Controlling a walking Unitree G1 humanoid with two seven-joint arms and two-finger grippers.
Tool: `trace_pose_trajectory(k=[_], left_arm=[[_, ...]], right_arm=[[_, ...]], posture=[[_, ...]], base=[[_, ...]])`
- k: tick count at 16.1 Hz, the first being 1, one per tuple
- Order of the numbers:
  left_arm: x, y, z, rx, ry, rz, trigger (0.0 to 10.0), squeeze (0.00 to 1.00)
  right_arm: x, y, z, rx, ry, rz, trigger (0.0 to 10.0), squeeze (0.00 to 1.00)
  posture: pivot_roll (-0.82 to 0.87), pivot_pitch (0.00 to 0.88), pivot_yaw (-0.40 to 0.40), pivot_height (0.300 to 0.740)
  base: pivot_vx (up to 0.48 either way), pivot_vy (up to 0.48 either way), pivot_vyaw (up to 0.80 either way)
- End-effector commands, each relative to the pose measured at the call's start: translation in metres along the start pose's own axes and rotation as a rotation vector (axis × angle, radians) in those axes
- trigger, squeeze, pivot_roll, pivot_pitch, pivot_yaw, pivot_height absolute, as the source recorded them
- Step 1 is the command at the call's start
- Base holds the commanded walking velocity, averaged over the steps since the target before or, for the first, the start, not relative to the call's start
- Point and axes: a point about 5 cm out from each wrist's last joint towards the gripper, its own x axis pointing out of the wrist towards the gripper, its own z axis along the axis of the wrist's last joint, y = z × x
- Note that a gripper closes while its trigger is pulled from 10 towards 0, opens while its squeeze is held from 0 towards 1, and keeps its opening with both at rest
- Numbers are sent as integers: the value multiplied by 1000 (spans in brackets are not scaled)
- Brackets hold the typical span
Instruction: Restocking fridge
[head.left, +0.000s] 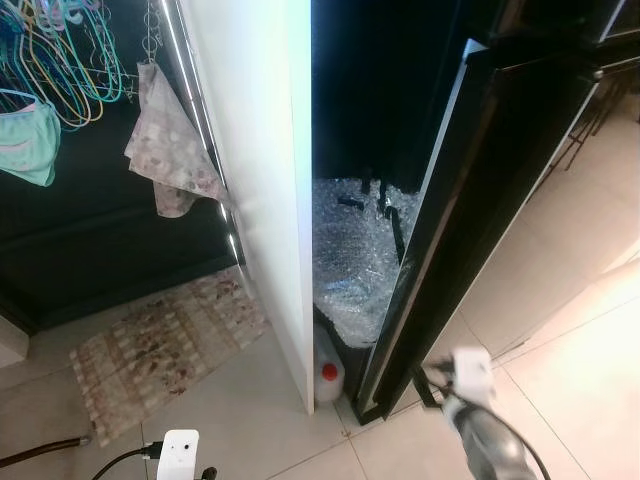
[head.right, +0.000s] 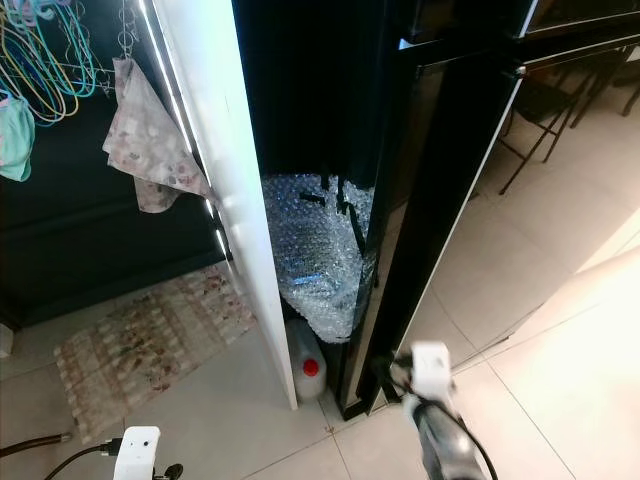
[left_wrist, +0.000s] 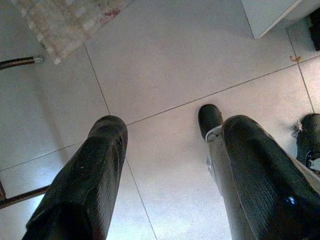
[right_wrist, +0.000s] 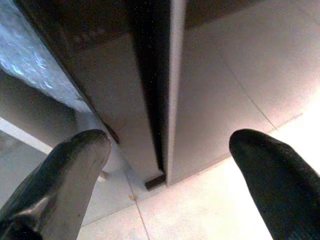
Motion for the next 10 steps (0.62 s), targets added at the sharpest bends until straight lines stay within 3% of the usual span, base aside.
trace_pose_trajectory(k=[1, 3, 6, 8, 10], left_arm=[[-2, 0, -9, 3, 28, 5, 10000, 0], [-2, -1, -9, 4, 29, 4, 10000, 0], [-2, -2, -8, 5, 30, -5, 10000, 0], [-2, -2, -8, 3, 32, -7, 10000, 0], [-2, -1, -9, -2, 33, -4, 10000, 0]], right_arm=[[-10, -7, -17, 23, 35, -38, 10000, 0], [-14, -7, -27, 25, 79, -48, 10000, 0], [-26, -1, -60, 59, 271, -59, 10000, 0], [-38, 5, -85, 5, 428, -37, 10000, 0], [-41, 8, -90, -15, 455, -20, 10000, 0]], posture=[[-181, 60, 9, 740], [-184, 62, 9, 740], [-181, 65, 10, 740], [-161, 68, 4, 740], [-149, 72, 0, 740]], base=[[0, 0, 0], [0, 0, 0], [0, 0, 0], [0, 0, 0], [0, 0, 0]])
